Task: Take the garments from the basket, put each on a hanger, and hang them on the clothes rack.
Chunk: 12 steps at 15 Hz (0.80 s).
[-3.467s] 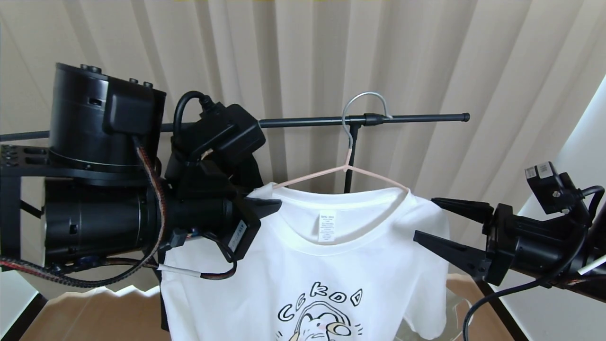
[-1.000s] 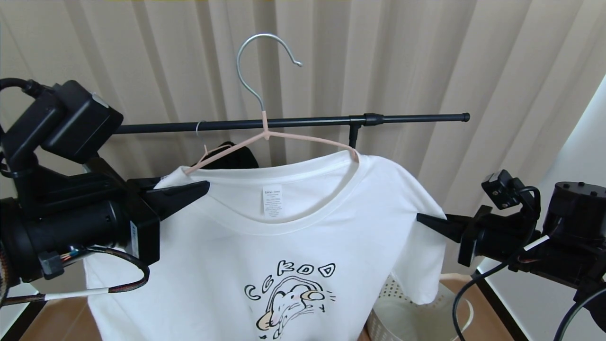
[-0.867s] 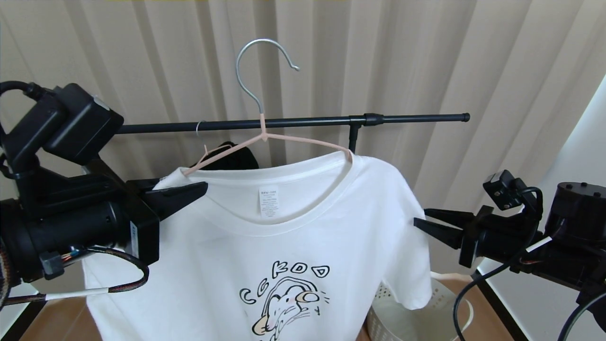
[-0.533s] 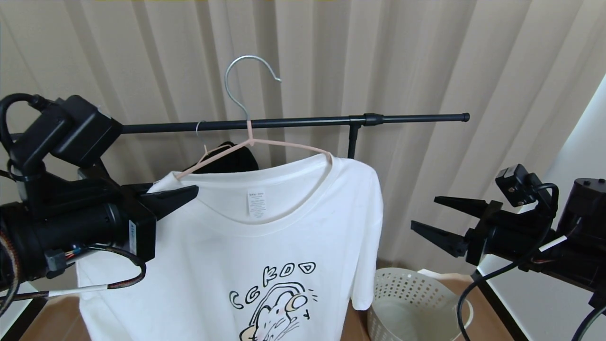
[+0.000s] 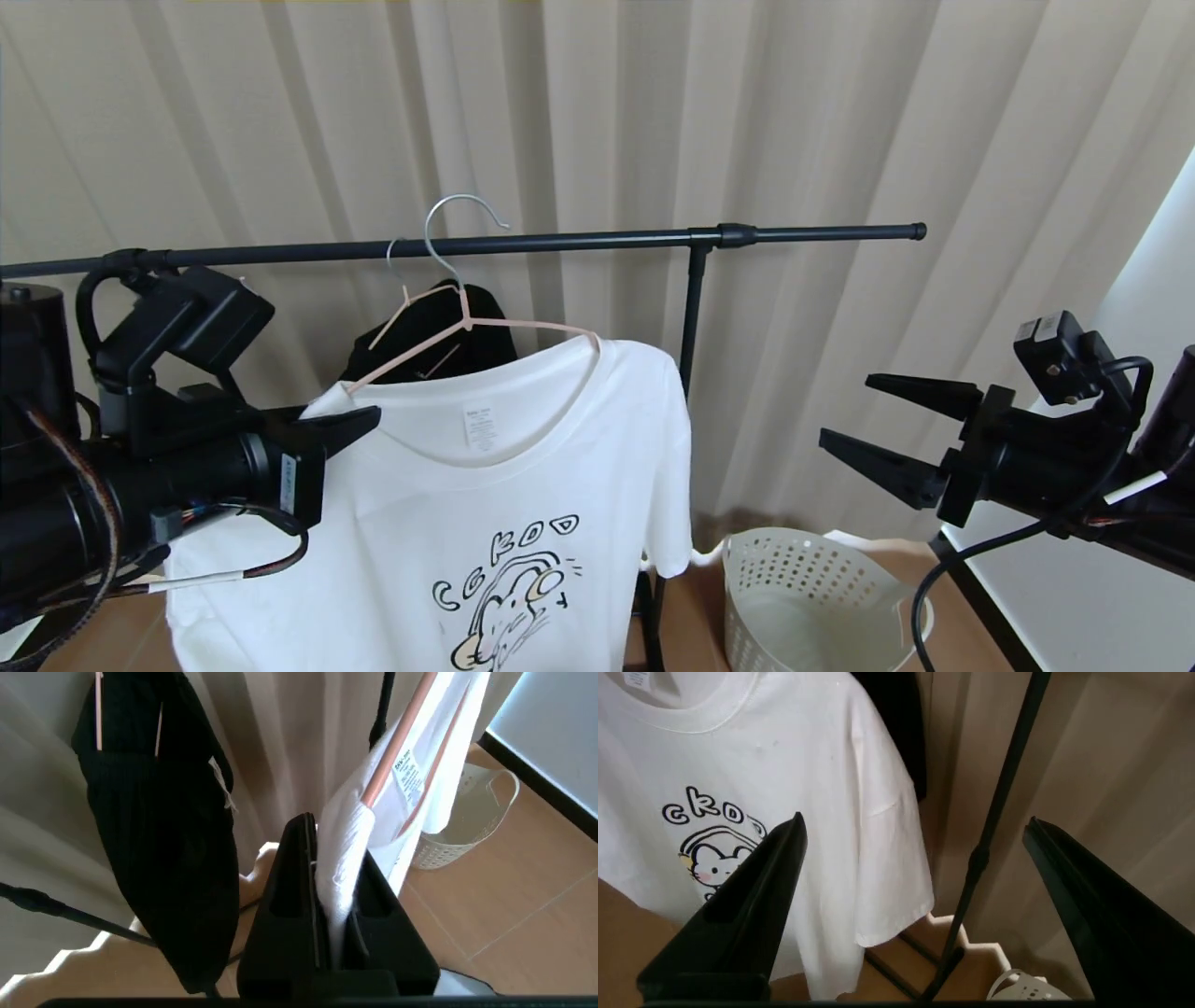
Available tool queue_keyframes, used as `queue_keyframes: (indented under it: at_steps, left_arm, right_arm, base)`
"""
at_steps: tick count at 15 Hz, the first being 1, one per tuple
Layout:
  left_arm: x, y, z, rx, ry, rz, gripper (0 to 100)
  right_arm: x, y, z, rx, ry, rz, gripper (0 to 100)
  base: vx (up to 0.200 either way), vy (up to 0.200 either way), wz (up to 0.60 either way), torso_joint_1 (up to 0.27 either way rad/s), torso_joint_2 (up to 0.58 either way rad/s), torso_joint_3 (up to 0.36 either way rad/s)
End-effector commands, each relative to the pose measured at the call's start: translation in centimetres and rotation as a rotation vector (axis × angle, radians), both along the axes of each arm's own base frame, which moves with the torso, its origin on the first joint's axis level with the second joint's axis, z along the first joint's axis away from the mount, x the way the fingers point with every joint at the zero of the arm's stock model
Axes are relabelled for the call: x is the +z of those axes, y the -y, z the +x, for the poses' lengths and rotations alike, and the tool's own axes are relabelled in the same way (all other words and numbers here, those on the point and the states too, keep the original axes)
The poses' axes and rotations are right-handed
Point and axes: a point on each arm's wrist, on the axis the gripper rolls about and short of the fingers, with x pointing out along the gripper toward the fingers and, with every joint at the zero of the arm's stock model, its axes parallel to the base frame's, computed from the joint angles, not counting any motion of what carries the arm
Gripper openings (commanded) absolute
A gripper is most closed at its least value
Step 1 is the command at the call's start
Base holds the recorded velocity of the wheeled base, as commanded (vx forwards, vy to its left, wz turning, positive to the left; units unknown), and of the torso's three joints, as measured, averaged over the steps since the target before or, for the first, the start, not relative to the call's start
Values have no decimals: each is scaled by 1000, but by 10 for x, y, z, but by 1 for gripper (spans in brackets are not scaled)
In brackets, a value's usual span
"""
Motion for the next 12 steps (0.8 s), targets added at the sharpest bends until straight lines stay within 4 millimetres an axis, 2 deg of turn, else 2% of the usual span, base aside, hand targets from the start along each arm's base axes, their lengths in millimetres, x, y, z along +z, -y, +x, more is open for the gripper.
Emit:
queue_keyframes:
  at_steps: [1, 5, 12]
  left_arm:
    - [-21, 4, 13, 13, -60, 1, 0]
    - [-31, 11, 30, 30, -73, -4, 0]
    - [-40, 21, 61, 190, -45, 3, 0]
  right_arm:
    - [4, 0, -3, 4, 16, 3, 100]
    - [3, 0, -3, 3, 15, 2, 100]
    - [3, 0, -3, -2, 16, 0, 100]
  base:
    - [0, 0, 0, 0, 0, 0]
    - [0, 0, 0, 0, 0, 0]
    - [0, 0, 0, 0, 0, 0]
